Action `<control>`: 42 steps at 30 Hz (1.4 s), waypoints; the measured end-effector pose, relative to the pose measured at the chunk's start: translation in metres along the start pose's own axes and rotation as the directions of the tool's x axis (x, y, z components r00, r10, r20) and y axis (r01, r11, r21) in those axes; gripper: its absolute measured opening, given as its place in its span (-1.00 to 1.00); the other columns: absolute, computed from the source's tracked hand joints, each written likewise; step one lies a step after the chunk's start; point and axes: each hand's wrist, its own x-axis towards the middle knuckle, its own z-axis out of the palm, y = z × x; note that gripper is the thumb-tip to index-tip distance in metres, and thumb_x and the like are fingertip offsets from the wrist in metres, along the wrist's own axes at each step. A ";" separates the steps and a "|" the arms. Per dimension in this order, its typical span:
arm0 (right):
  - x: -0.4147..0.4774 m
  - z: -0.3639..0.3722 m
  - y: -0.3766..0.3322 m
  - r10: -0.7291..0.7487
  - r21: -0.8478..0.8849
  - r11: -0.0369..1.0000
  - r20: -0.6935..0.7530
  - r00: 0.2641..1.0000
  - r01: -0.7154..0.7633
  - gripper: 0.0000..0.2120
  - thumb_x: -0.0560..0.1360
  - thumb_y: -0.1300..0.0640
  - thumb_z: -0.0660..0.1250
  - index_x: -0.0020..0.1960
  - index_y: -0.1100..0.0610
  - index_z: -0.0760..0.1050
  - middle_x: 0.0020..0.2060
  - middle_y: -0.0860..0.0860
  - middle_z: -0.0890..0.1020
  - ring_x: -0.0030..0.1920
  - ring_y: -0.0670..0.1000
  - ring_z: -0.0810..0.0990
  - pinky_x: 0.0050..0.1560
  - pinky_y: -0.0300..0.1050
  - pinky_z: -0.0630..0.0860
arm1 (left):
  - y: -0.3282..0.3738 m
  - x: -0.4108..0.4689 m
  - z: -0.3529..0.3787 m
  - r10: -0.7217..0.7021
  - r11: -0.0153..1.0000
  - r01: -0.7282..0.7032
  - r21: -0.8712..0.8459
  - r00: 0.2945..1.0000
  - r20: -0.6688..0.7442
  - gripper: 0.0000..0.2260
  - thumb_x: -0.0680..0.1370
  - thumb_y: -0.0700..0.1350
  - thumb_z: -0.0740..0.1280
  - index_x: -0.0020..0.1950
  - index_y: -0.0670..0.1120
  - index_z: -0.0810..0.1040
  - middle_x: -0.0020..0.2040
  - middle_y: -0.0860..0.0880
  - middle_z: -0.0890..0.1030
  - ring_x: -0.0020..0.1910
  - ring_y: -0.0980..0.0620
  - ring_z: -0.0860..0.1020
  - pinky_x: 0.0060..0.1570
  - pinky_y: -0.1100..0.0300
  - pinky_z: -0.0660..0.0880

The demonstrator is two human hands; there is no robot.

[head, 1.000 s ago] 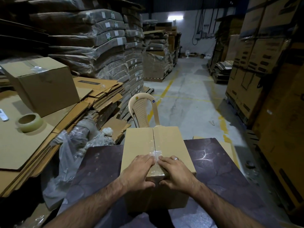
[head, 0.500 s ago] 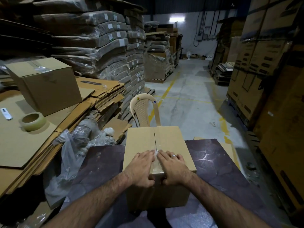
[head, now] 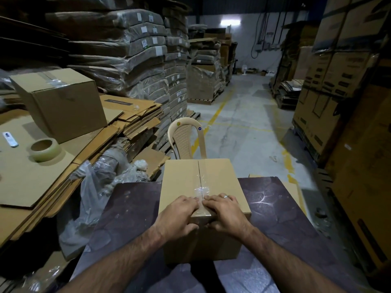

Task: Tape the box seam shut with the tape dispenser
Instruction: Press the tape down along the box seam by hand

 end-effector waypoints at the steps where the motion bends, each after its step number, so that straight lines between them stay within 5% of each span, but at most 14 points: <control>1: -0.002 0.003 0.002 -0.005 0.046 0.999 -0.039 0.999 0.007 -0.44 0.31 -0.01 0.47 0.30 -0.02 0.47 0.33 -0.08 0.49 0.25 0.06 0.44 0.26 -0.01 0.33 | 0.001 -0.002 0.000 -0.011 1.000 0.011 -0.020 1.000 -0.024 -0.54 0.41 0.08 0.43 0.24 -0.05 0.46 0.28 -0.01 0.53 0.20 0.01 0.44 0.26 0.07 0.43; 3: -0.008 0.006 0.002 -0.008 0.089 0.996 -0.105 0.994 0.017 -0.51 0.30 0.01 0.48 0.22 -0.01 0.53 0.25 -0.06 0.57 0.17 0.08 0.51 0.18 0.01 0.41 | 0.005 -0.005 -0.001 -0.031 0.999 0.030 -0.032 0.999 -0.044 -0.57 0.45 0.08 0.40 0.24 -0.06 0.45 0.27 -0.03 0.54 0.19 0.01 0.45 0.24 0.05 0.44; 8: -0.009 0.013 -0.003 -0.030 -0.048 0.999 -0.095 0.995 0.025 -0.34 0.38 -0.01 0.41 0.44 0.02 0.32 0.43 -0.06 0.38 0.37 0.05 0.37 0.34 0.01 0.24 | 0.013 -0.006 0.004 -0.018 0.977 0.008 0.214 0.999 0.046 -0.27 0.49 0.07 0.38 0.53 -0.15 0.14 0.51 -0.12 0.27 0.45 -0.09 0.28 0.48 0.04 0.18; 12: -0.018 0.019 0.002 0.001 0.027 1.000 -0.205 0.979 0.005 -0.41 0.19 -0.03 0.57 0.19 0.04 0.55 0.19 -0.05 0.62 0.08 0.07 0.59 0.11 -0.02 0.48 | 0.012 -0.017 0.017 -0.029 0.966 0.036 0.255 0.999 -0.032 -0.21 0.25 0.15 0.56 0.36 -0.14 0.40 0.31 -0.12 0.53 0.24 -0.08 0.53 0.24 0.00 0.49; 16: -0.017 0.021 -0.002 0.025 0.020 1.000 -0.250 0.968 -0.021 -0.39 0.10 -0.07 0.61 0.11 0.02 0.58 0.11 -0.08 0.65 0.00 0.02 0.61 0.01 -0.04 0.51 | 0.011 -0.016 0.017 -0.047 0.967 0.066 0.247 0.995 -0.084 -0.18 0.18 0.20 0.58 0.31 -0.13 0.42 0.27 -0.10 0.56 0.18 -0.06 0.56 0.17 0.00 0.53; 27: -0.028 0.039 0.002 0.054 -0.150 0.984 -0.269 0.962 -0.097 -0.23 -0.03 0.02 0.54 0.17 0.05 0.45 0.15 0.02 0.59 0.03 0.07 0.59 0.04 -0.02 0.27 | 0.014 -0.019 0.026 -0.064 0.910 0.132 0.392 0.981 -0.182 -0.09 0.08 0.31 0.55 0.26 -0.13 0.39 0.18 -0.09 0.61 0.09 -0.08 0.60 0.06 -0.09 0.56; 42: -0.025 0.047 0.003 0.097 -0.136 0.975 -0.456 0.884 -0.177 -0.40 0.17 -0.30 0.47 0.07 0.03 0.50 0.04 -0.01 0.60 -0.03 0.06 0.56 0.07 -0.01 0.27 | 0.002 -0.018 0.029 0.016 0.927 0.095 0.362 0.956 -0.293 -0.36 0.28 0.27 0.47 0.21 -0.08 0.47 0.17 -0.06 0.61 0.05 -0.08 0.59 0.08 -0.06 0.55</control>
